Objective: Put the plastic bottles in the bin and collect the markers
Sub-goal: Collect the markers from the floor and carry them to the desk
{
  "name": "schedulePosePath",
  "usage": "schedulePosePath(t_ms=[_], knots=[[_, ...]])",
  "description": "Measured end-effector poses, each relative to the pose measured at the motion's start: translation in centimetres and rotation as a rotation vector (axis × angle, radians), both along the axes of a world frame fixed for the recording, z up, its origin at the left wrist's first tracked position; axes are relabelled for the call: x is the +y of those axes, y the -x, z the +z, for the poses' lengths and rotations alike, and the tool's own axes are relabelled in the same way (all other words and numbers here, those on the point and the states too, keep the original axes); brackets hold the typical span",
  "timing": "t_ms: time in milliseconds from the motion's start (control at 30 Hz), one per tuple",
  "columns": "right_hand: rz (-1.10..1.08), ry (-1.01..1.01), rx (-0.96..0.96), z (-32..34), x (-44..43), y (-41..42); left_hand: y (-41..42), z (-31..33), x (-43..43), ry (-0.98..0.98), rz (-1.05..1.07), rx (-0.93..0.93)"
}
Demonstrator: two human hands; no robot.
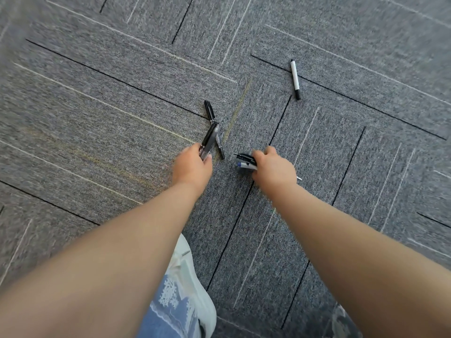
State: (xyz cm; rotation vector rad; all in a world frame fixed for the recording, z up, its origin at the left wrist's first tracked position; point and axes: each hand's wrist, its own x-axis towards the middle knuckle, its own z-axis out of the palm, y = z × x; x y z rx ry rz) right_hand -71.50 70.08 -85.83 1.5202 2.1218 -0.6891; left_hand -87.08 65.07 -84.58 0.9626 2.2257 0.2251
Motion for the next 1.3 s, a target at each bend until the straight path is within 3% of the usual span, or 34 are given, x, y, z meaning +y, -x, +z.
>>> schedulePosePath(t_ms=[300, 667, 867, 1033, 1167, 1300], knots=[[-0.282, -0.069, 0.232, -0.3, 3.3, -1.5, -0.8, -1.2, 3.8, -0.043, 0.189, -0.050], [-0.651, -0.167, 0.292, -1.2, 15.8, -1.7, 0.2, -2.5, 9.2, 0.041, 0.224, 0.041], [-0.578, -0.151, 0.251, -1.8, 19.4, -2.1, -0.2, -2.8, 9.0, -0.038, 0.216, -0.028], [-0.480, -0.119, 0.253, -1.7, 17.5, -1.1, -1.8, -2.7, 8.9, -0.110, 0.302, -0.052], [-0.525, -0.084, 0.296, -0.8, 12.7, -2.2, -3.6, -1.7, 7.7, -0.134, 0.417, -0.193], [-0.579, -0.054, 0.342, -0.1, 7.7, -4.8, -6.0, -1.1, 5.0, -0.140, 0.387, -0.284]])
